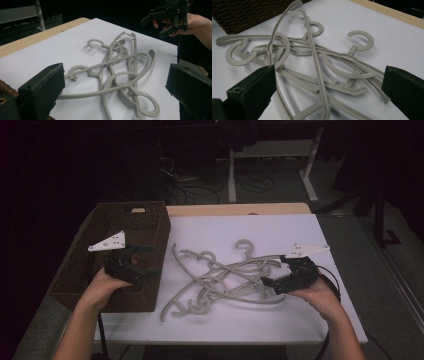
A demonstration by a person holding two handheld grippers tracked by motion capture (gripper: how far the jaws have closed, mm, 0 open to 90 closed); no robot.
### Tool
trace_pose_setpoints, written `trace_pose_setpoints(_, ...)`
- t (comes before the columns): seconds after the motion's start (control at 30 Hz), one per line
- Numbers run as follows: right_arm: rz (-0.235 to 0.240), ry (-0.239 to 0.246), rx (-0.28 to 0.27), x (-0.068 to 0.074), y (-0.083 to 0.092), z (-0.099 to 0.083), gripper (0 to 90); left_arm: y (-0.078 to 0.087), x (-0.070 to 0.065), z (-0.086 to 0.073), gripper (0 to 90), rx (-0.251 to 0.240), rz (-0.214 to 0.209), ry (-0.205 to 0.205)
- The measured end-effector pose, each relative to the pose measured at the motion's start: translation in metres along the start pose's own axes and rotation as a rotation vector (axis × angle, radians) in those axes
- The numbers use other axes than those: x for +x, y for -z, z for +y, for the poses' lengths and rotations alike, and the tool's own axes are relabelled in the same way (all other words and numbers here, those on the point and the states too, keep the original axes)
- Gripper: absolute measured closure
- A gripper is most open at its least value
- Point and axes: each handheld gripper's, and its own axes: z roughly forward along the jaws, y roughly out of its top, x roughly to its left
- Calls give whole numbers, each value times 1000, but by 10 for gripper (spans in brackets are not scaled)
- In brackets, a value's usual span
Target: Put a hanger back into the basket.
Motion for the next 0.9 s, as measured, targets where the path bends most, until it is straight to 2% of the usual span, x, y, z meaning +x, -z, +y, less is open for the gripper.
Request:
trace_pose_setpoints(0.23,5,5,5,1,0,1,0,-6,-5,6,14,-8,-18,9)
trace_pose_setpoints(0.53,31,30,29,5,-8,2,0,-27,-24,17,14,-18,-58,7)
trace_pose_setpoints(0.77,72,70,77,15,-21,6,7,-49,-41,14,14,-1,-94,1)
trace_pose_setpoints(0.9,94,84,91,20,-28,10,40,-57,-45,9,14,5,-108,2)
